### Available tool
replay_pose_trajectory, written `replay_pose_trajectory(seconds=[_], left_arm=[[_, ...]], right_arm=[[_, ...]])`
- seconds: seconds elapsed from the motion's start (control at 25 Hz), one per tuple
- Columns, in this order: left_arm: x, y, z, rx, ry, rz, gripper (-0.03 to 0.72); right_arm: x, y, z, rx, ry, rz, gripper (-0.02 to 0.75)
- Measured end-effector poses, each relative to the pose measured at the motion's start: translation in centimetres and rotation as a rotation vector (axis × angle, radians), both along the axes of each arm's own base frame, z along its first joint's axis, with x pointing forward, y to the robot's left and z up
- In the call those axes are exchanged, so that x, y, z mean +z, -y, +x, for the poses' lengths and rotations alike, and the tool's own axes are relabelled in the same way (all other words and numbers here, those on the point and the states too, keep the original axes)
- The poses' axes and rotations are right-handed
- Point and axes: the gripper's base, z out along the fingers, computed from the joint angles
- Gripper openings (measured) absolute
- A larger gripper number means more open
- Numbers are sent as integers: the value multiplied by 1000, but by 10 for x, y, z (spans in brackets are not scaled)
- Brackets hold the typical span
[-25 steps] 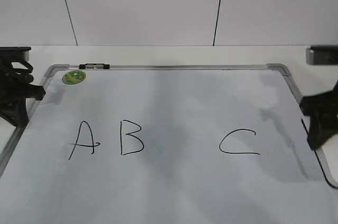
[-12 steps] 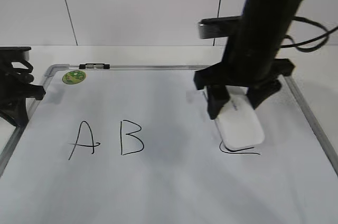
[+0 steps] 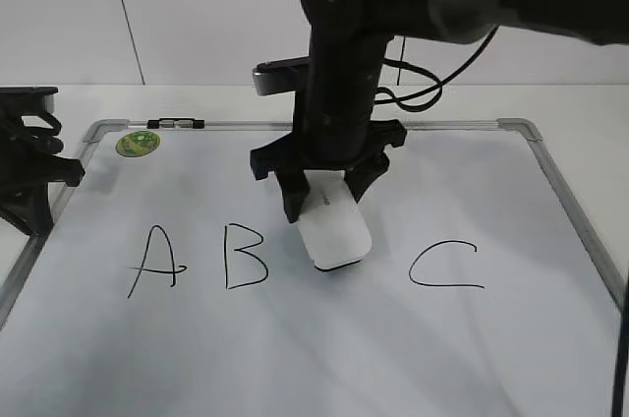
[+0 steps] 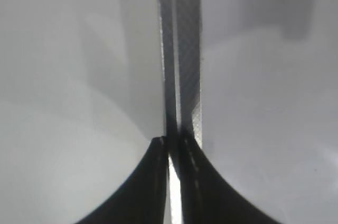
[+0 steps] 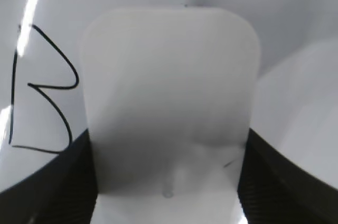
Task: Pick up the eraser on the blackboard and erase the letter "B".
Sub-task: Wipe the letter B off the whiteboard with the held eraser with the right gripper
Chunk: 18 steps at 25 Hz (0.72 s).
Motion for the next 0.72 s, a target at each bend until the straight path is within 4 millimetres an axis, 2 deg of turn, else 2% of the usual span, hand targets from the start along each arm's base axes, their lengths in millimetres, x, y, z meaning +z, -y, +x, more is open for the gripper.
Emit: replay_pose_trajectory(seconds=[0.16, 0.4, 0.72], left_arm=[[0, 0, 0, 1, 0, -2, 37], [0, 0, 0, 1, -2, -1, 37], [0, 0, -1, -3, -14, 4, 37]], right_arm=[[-22, -9, 10, 12, -20, -11, 531], [-35, -17, 13, 33, -31, -32, 531], [-43, -45, -6, 153, -8, -98, 531]])
